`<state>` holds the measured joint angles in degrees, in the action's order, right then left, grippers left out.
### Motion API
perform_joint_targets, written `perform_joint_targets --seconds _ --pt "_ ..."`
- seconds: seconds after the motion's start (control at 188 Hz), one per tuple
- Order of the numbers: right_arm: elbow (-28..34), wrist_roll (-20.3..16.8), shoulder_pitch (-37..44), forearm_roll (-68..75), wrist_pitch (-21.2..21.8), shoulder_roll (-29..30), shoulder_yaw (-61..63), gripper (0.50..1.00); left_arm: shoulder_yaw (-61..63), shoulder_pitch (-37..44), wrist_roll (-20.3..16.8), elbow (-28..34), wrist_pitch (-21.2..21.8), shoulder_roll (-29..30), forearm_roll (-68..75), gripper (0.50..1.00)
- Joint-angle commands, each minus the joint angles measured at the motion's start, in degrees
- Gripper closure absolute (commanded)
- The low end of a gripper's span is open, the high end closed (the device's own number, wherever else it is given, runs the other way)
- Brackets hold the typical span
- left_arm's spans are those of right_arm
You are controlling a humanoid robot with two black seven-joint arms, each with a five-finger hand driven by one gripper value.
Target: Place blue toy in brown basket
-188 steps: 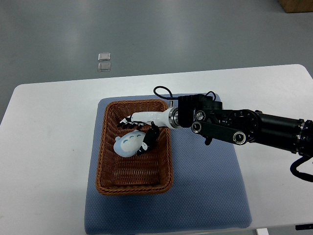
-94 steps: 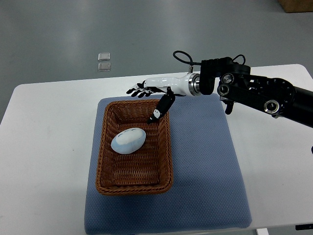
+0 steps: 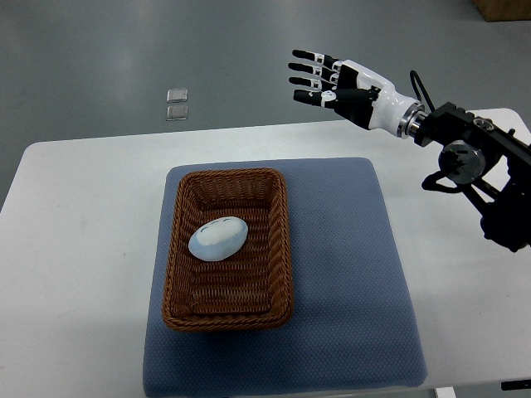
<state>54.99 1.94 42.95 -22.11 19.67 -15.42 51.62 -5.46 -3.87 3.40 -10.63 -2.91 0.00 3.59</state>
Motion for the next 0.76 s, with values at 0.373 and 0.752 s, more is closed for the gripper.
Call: perform_joint_targets --seconds 0.373,0.752 --pt "-5.86 6.15 -9.46 12.27 0.29 3.91 4.1 0.589 -0.08 0.0 0.03 0.08 0.01 0.0 -0.07 0.5" --pt "-6.48 6.5 -12.45 14.46 0.29 4.0 4.1 0.589 0.01 0.18 -0.06 0.0 0.01 0.0 0.02 0.5"
